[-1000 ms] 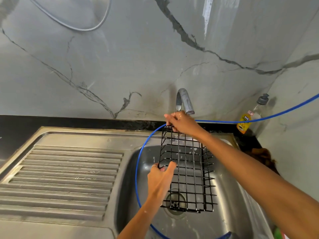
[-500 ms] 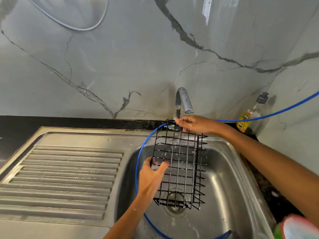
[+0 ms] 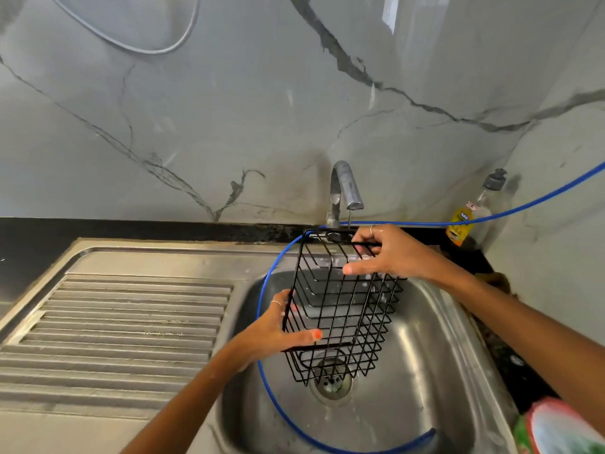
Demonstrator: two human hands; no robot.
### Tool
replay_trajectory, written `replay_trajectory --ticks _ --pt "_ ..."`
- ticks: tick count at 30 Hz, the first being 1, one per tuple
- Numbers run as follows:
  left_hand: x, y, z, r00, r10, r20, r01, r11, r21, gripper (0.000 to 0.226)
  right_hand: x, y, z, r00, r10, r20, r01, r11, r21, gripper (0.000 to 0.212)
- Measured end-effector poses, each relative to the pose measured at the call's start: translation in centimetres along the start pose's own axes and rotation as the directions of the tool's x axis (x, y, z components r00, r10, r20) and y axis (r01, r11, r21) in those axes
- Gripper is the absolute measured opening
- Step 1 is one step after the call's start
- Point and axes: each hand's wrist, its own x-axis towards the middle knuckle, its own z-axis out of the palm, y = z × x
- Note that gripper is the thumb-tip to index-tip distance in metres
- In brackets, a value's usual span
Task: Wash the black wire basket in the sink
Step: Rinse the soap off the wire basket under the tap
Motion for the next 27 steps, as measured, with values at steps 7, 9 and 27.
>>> replay_trajectory --ticks 7,9,27 --pt "2.2 5.1 -4.2 0.989 -0.149 -0.016 0.145 0.980 -0.139 0.083 -2.2 -2.3 0.9 0.973 -0.109 0.203 0.195 0.860 -0.472 0.053" --pt "3.3 7.3 -4.7 0.996 -0.089 -0.027 0.081 0.976 -0.204 0.083 -2.6 -3.4 1.7 0.933 -0.169 0.317 0.335 0.731 -0.595 0.052" --pt "5.7 12.5 -0.3 0.901 -0.413 0.132 0.411 0.718 -0.562 0.011 -5.7 -4.3 4.1 0.688 -0.294 0.664 0.723 0.192 -0.664 0.022"
